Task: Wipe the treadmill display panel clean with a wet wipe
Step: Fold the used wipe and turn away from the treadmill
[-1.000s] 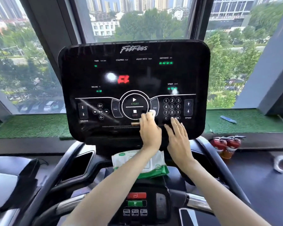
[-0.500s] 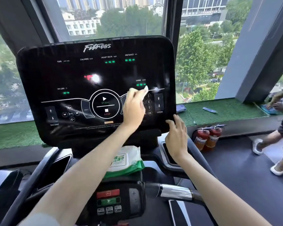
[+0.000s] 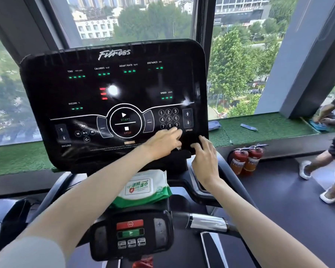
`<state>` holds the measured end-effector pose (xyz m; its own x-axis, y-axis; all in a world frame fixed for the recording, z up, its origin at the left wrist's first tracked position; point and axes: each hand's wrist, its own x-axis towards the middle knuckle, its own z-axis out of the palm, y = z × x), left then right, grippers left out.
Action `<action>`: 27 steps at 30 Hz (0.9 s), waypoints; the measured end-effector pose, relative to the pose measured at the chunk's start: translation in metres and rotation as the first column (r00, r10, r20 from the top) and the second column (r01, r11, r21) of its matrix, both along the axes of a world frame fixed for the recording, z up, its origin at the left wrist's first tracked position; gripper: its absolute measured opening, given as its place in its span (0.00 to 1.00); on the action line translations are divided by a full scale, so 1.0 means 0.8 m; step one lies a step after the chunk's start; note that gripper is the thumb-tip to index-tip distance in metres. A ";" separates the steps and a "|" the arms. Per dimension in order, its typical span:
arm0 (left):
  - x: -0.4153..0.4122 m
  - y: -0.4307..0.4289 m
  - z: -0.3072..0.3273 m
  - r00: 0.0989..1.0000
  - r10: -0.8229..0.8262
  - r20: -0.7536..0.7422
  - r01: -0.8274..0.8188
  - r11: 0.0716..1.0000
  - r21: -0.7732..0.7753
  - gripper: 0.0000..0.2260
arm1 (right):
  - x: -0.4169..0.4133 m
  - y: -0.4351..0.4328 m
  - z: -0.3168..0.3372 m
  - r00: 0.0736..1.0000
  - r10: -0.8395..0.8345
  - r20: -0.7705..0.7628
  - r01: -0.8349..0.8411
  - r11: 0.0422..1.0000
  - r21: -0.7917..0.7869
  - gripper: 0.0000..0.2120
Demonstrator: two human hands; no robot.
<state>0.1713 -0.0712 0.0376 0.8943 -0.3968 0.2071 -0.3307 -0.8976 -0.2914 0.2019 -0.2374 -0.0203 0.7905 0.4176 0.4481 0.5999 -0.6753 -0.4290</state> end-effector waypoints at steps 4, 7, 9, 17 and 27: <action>-0.027 0.037 0.027 0.996 0.085 -0.010 -0.085 0.996 0.031 0.05 | -0.014 0.018 0.012 0.999 -0.019 0.036 0.019 1.000 0.003 0.21; -0.052 0.085 0.043 0.984 0.178 0.014 -0.176 0.980 -0.089 0.09 | -0.030 0.040 0.027 0.996 -0.017 0.085 0.014 0.999 0.034 0.20; -0.070 0.112 0.055 0.959 0.279 -0.041 -0.276 0.897 -0.345 0.11 | -0.042 0.061 0.039 0.995 -0.012 0.100 0.007 0.999 0.049 0.20; -0.104 0.101 0.069 0.903 0.100 -0.418 -0.403 -0.138 -0.905 0.13 | -0.097 0.124 0.084 0.845 0.240 -0.478 -0.002 0.895 0.447 0.13; -0.108 -0.021 0.055 0.853 -0.270 -0.447 -0.521 -0.377 -0.766 0.11 | -0.138 0.028 0.089 0.634 0.307 -0.710 0.466 0.580 0.668 0.04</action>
<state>0.0848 -0.0879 0.0818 0.9772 0.0917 -0.1915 0.1743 0.1691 0.9701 0.0914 -0.2148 0.0509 0.9722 0.1474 -0.1818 -0.1995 0.1160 -0.9730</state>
